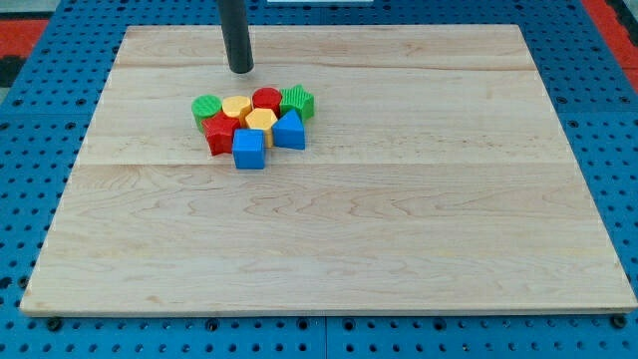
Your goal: Place the green circle at the top right of the board
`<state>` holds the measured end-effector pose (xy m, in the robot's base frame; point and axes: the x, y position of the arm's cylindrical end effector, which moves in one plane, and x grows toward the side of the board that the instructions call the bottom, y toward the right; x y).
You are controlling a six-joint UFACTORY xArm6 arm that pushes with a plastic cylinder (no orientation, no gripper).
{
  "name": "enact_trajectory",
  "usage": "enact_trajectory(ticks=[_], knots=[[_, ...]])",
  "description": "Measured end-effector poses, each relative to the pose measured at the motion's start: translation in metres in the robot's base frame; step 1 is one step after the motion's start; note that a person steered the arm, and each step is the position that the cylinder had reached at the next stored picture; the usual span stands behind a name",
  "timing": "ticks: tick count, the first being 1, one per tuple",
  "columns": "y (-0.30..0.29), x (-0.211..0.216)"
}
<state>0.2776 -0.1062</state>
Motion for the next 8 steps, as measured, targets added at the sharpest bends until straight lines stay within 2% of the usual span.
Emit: enact_trajectory(ticks=[2,3,6,8], knots=[[-0.006,0.004],[-0.06,0.034],[-0.077,0.035],[-0.078,0.106]])
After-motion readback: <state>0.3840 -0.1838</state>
